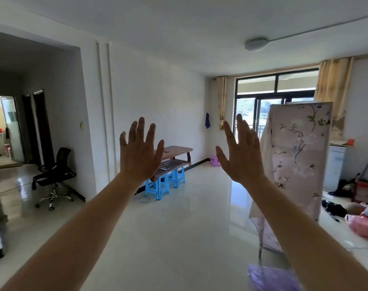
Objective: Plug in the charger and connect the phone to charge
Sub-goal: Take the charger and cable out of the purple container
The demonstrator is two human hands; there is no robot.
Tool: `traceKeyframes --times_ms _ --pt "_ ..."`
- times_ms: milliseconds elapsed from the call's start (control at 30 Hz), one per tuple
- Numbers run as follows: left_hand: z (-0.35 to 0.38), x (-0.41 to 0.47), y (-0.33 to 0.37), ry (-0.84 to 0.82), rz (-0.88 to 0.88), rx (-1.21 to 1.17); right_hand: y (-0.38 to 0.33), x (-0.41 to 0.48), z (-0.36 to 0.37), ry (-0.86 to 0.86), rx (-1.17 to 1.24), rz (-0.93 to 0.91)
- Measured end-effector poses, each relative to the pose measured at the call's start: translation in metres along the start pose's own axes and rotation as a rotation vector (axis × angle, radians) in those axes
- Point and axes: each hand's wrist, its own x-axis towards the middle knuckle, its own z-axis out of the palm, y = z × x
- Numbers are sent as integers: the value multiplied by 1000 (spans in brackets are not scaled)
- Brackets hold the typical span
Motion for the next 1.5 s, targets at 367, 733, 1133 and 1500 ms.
traceKeyframes --times_ms 367,733,1133,1500 --pt "189 96 -123 -33 -6 8 -15 83 254 -152 -28 -63" --pt "466 209 -122 -235 20 -43 76 144 486 -167 0 43" --pt "761 388 -125 -348 97 64 198 279 812 -332 16 132" --pt "1025 528 -200 -299 36 53 260 416 1122 -397 -25 -32"
